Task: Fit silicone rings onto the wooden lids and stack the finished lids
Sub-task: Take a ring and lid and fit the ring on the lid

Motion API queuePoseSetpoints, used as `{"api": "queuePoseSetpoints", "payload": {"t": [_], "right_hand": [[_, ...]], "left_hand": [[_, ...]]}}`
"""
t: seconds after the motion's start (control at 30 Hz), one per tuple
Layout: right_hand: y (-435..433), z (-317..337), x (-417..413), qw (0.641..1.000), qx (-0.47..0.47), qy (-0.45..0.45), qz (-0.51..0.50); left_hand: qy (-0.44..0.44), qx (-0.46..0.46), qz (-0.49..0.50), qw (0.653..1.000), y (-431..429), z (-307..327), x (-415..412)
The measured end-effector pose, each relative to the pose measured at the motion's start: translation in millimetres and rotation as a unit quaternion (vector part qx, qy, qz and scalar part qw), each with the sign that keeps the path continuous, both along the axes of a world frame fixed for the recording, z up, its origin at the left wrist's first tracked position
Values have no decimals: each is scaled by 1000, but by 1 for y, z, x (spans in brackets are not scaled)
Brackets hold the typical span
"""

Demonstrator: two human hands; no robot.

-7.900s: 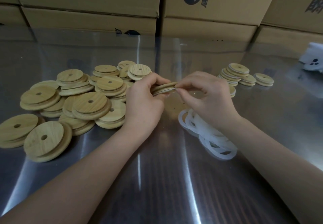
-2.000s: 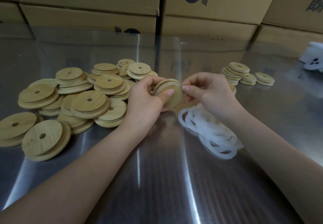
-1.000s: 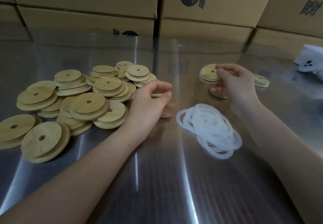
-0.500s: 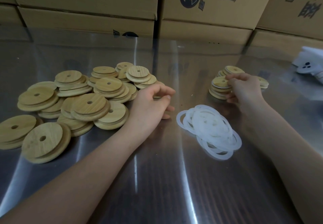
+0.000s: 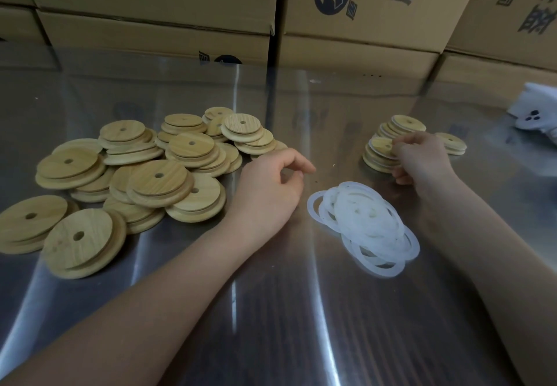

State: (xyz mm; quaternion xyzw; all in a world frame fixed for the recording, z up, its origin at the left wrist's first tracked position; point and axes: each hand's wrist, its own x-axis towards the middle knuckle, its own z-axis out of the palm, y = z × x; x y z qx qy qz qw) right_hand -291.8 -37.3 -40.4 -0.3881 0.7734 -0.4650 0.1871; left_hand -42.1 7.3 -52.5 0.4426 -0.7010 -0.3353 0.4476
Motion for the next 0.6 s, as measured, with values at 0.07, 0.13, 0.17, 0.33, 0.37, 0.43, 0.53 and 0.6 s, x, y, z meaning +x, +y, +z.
{"api": "queuePoseSetpoints", "payload": {"t": [0.07,0.13,0.17,0.33,0.37,0.43,0.53,0.6], "right_hand": [[2,0,2,1000,-4,27,-4],[5,2,3,995,-20,93,-16],[7,4,6,991,-37,129,-19],[15,11,28,978,-118,159,72],[17,10,33,976,-110,157,101],[20,9,40,972,-91,140,168],[24,9,48,957,-48,130,256],[25,8,50,946,-18,146,290]], "left_hand": [[-46,-72,26,996,1,0,1],[-66,-126,56,988,0,2,3],[-74,-149,74,983,0,4,4],[-180,-234,182,938,-3,15,17],[-214,-227,201,929,-3,17,19],[-285,-192,236,909,-5,20,24],[-357,-143,276,881,-8,22,29],[-367,-148,295,870,-10,23,33]]}}
